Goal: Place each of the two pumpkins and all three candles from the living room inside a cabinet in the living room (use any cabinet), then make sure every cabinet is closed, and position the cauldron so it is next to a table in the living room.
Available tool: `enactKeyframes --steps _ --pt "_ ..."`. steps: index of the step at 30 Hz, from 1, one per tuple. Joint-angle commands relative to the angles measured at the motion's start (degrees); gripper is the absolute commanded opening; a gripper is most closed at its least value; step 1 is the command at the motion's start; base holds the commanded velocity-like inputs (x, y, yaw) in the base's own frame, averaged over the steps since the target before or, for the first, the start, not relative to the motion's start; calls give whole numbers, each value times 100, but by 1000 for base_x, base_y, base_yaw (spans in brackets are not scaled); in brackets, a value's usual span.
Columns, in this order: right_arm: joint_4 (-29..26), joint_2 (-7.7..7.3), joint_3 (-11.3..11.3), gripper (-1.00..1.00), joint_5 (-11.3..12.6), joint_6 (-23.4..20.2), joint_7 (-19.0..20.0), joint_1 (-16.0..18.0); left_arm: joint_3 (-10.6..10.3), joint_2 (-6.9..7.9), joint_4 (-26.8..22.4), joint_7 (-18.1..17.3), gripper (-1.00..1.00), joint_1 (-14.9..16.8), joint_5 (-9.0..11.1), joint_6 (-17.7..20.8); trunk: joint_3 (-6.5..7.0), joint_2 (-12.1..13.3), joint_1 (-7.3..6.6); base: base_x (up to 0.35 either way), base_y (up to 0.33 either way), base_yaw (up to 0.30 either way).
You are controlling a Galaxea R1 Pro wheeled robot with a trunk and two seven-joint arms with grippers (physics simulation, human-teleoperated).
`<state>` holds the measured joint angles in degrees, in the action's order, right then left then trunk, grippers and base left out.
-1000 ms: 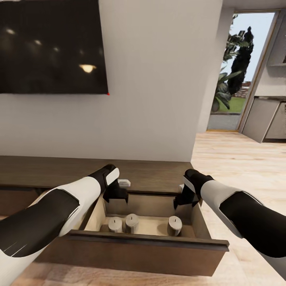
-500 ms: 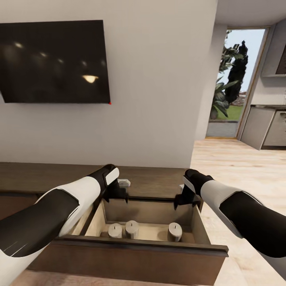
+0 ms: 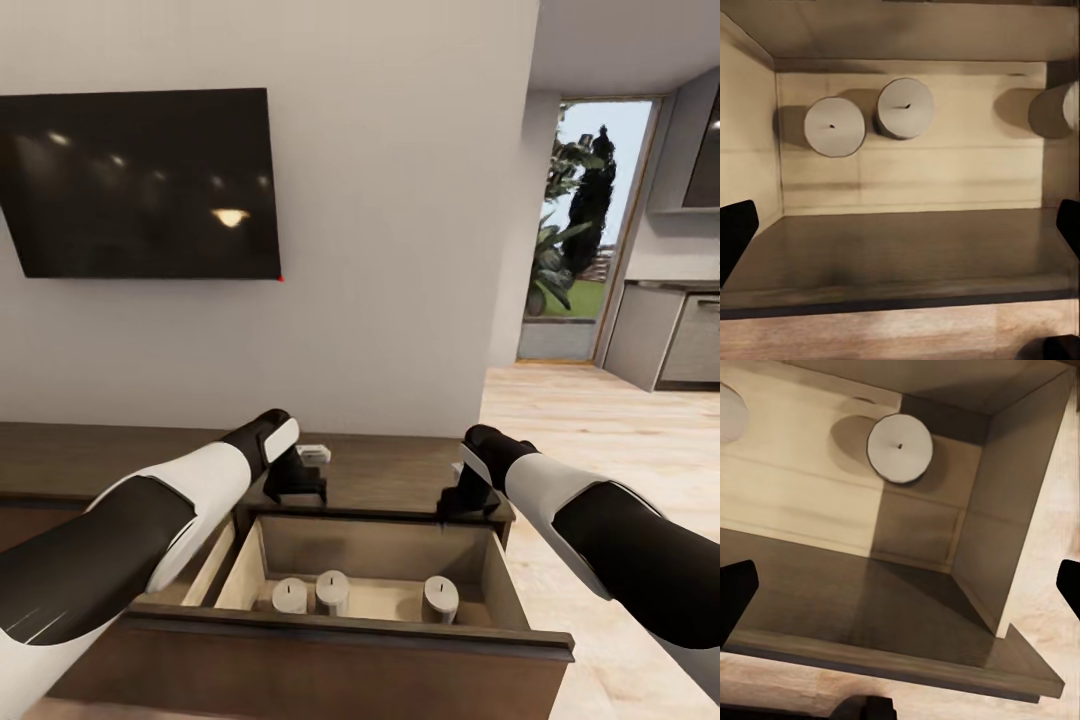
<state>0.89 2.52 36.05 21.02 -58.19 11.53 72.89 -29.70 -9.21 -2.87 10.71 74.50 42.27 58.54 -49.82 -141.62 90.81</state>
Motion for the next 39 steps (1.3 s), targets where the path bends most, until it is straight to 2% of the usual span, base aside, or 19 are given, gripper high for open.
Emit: enactKeyframes --steps 1,6,7,14,17,21,24,25,26,29,34,39 --pt "-9 0 51 100 18 -5 35 6 -18 18 -10 -25 100 3 57 6 12 39 -24 0 0 0" --pt "-43 3 51 100 17 11 -8 6 -18 81 -19 -171 100 2 43 -18 101 239 -134 0 0 0" --pt "-77 -1 51 100 17 28 -44 6 -18 172 -37 -198 100 2 43 -152 119 279 -155 0 0 0" --pt "-483 -66 32 100 17 85 -67 8 -12 443 -62 -207 100 3 50 -743 245 560 -309 0 0 0" --pt "-682 -129 22 100 24 551 -70 10 -11 620 -69 -236 100 4 50 -1206 299 681 -375 0 0 0" --pt "-703 -159 24 100 25 824 -87 9 -13 708 -68 -242 100 4 52 -1424 371 841 -463 0 0 0" --pt "-710 -235 20 100 25 1104 -132 9 -16 821 -67 -245 100 2 53 -1691 425 961 -529 0 0 0" --pt "-711 -275 13 100 25 1217 -166 8 -17 886 -63 -248 100 3 53 -1847 443 1001 -551 0 0 0" --pt "-712 -401 -12 100 30 1450 -292 10 -23 1087 -58 -312 100 2 63 -2242 460 1042 -573 0 0 0" --pt "-713 -461 -23 100 33 1589 -418 8 -27 1257 -48 -518 100 3 68 -2480 514 1162 -639 0 0 0" --pt "-713 -470 -31 100 34 1759 -576 9 -34 1382 -32 -825 100 2 69 -2678 604 1362 -749 0 0 0" --pt "-713 -482 -36 100 34 1870 -639 7 -35 1416 -18 -927 100 2 74 -2834 694 1563 -858 0 0 0"
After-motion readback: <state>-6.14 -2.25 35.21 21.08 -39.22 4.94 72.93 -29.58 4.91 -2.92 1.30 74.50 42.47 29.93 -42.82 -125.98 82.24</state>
